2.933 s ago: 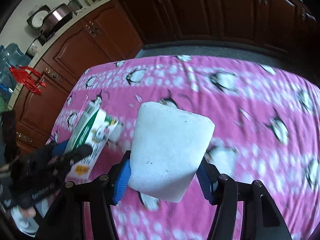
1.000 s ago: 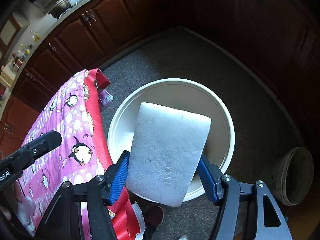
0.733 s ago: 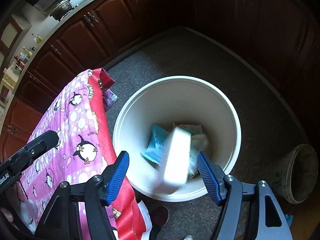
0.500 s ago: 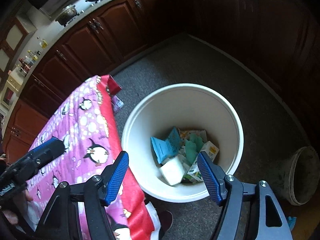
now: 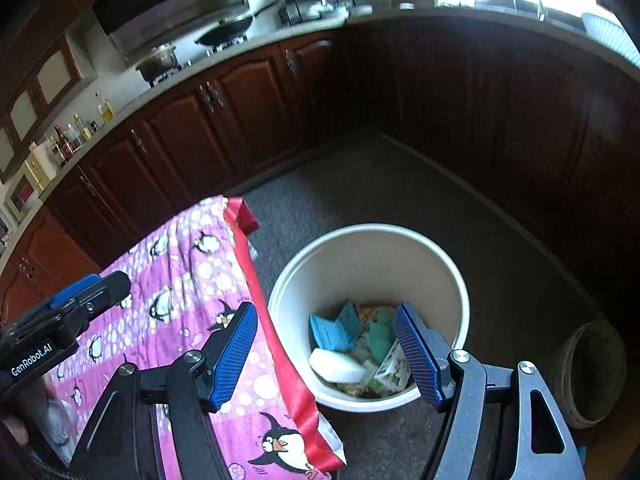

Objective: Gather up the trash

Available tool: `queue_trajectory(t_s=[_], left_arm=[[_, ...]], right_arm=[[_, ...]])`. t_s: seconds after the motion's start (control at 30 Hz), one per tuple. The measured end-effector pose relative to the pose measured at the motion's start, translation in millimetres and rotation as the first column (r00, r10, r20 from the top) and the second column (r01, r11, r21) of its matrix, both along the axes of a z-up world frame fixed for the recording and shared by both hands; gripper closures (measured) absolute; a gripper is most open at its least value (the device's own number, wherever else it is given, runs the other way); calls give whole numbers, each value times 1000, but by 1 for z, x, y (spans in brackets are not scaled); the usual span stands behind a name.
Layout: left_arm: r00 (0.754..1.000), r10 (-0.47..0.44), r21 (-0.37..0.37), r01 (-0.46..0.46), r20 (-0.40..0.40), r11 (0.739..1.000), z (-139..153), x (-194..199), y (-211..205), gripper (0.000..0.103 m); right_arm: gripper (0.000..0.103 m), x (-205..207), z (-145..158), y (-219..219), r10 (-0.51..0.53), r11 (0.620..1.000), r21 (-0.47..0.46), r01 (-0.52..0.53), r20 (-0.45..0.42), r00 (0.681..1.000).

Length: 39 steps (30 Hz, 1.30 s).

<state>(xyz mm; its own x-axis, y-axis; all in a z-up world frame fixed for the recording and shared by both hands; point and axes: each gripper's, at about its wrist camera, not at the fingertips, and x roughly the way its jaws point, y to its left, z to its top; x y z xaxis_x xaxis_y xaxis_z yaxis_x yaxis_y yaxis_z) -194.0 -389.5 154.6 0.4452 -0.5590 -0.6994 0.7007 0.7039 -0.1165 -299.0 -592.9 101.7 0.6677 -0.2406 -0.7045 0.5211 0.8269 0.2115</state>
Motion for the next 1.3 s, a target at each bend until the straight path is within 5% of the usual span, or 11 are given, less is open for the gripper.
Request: queue_trajectory(t_s=[0.43,0.7,1.3], left_arm=[[995,62,-112,-54,72,992,50,-17,48,32],[987,72,-161,-49,143,986,68,-31,75,24],[964,106,-159,-68,245,985,84,-53,93,21]], right_arm=[[11,-28,45,33,-48,993,-96,65,170,984],[10,-35,60,59,-93,976,-180,126,184,978],[9,-45,67,74,-97,973,-184,137,209,973]])
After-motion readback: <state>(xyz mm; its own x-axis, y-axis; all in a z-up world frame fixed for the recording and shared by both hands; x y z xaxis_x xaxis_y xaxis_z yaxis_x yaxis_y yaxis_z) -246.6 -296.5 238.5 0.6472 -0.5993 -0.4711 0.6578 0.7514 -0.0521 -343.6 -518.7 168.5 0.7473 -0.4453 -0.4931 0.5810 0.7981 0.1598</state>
